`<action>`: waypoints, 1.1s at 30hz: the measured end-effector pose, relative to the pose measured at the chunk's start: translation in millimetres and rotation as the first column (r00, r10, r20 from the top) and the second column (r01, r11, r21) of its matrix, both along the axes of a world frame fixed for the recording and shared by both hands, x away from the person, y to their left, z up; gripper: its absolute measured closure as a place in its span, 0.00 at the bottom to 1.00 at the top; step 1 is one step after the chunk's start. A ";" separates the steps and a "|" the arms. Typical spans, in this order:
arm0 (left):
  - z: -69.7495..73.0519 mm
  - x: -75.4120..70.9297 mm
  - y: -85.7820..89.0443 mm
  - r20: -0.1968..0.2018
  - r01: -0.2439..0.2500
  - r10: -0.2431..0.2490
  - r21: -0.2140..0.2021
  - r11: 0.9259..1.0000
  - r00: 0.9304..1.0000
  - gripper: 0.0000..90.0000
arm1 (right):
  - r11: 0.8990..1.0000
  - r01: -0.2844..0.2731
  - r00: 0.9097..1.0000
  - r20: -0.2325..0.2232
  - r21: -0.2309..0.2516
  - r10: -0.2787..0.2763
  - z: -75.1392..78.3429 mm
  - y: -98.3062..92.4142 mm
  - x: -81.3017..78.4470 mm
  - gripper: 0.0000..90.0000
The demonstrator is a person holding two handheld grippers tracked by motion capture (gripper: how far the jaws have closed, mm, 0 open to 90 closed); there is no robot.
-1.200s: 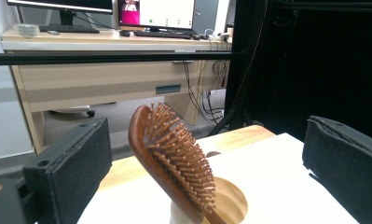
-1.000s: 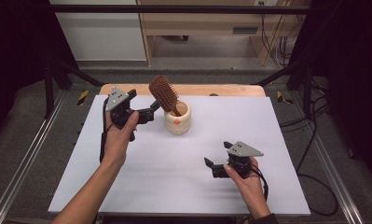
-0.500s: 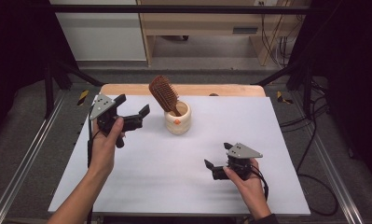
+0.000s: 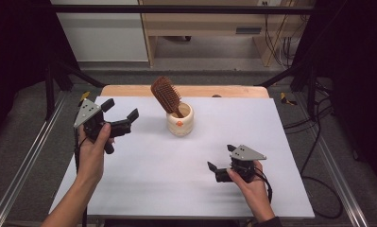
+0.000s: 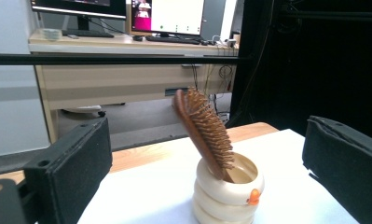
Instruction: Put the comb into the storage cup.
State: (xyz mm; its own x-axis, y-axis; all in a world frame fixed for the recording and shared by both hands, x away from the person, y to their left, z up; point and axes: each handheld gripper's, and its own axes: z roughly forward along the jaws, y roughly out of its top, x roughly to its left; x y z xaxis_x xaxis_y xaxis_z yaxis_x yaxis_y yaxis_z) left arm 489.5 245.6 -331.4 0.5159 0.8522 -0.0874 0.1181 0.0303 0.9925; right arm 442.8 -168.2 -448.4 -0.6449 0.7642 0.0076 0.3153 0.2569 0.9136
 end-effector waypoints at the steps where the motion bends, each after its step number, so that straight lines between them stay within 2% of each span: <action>1: -0.6 -0.7 2.3 0.000 -0.002 0.002 -0.003 1.000 1.000 0.02 | 1.000 0.000 1.000 0.000 0.000 0.000 0.0 -0.1 0.0 0.05; 12: -2.3 -10.6 24.1 0.008 -0.030 0.030 -0.017 0.999 1.000 0.01 | 1.000 0.007 1.000 -0.002 0.005 -0.007 -0.2 -2.0 -0.1 0.05; 22: -1.4 -20.2 33.8 0.014 -0.036 0.036 -0.018 0.999 0.999 0.01 | 1.000 0.009 1.000 0.001 0.008 -0.009 0.2 -3.4 -0.2 0.05; 29: -9.7 -27.0 39.8 0.005 -0.040 0.041 -0.026 0.999 0.999 0.01 | 1.000 0.006 1.000 0.000 0.008 -0.006 -0.1 -4.7 -0.2 0.05; 33: -15.6 -32.3 44.4 0.006 -0.044 0.044 -0.017 0.999 0.999 0.01 | 1.000 -0.002 1.000 0.004 0.007 0.002 0.1 -5.2 -0.7 0.06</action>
